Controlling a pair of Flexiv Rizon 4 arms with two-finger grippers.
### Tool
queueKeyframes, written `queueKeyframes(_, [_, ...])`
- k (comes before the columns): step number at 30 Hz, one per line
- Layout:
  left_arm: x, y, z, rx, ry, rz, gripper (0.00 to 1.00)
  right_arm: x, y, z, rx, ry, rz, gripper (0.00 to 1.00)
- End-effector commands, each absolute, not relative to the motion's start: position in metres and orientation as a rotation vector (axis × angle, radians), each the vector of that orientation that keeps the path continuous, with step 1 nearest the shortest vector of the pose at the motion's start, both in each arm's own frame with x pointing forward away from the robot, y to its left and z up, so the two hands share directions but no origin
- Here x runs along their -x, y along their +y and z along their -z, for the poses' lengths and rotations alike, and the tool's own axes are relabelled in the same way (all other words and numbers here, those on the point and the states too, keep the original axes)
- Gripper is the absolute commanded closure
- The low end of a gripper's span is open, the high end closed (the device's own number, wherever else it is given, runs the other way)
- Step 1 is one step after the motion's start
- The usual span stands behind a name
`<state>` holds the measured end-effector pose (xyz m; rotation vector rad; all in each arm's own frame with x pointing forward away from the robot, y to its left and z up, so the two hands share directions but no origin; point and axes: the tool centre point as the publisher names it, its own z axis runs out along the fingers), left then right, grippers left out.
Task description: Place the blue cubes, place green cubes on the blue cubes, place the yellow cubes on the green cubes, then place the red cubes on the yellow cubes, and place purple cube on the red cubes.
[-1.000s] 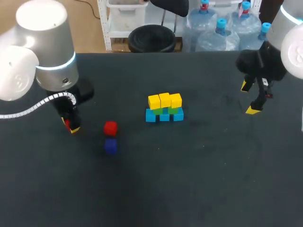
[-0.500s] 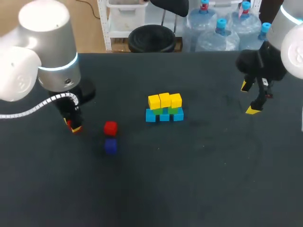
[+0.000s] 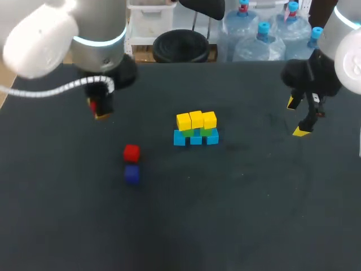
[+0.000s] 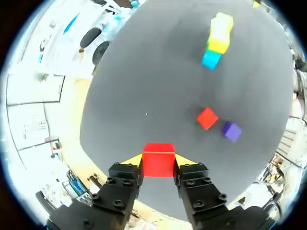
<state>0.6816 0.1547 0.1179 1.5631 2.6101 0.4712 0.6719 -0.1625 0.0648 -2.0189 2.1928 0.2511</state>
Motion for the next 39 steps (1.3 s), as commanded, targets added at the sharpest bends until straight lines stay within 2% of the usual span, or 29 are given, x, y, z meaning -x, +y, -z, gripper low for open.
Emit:
queueKeyframes(1, [-0.687, 0.135, -0.134, -1.607, 2.597, -0.462, 1.0, -0.673, -0.163, -0.064, 2.02, 2.191, -0.254, 0.0])
queueKeyframes(11, [-0.682, 0.088, -0.168, -1.736, 2.48, -0.408, 1.0, -0.673, -0.163, -0.064, 2.02, 2.191, -0.254, 0.0])
queueKeyframes(18, [-0.677, 0.053, -0.166, -1.85, 2.347, -0.297, 1.0, -0.673, -0.163, -0.064, 2.02, 2.191, -0.254, 0.0])
queueKeyframes(37, [-0.675, 0.055, -0.163, -1.823, 2.348, -0.276, 1.0, -0.673, -0.163, -0.064, 2.02, 2.191, -0.254, 0.0])
queueKeyframes(39, [-0.683, 0.038, -0.165, -1.934, 2.287, -0.245, 1.0, -0.673, -0.163, -0.064, 2.02, 2.191, -0.254, 0.0])
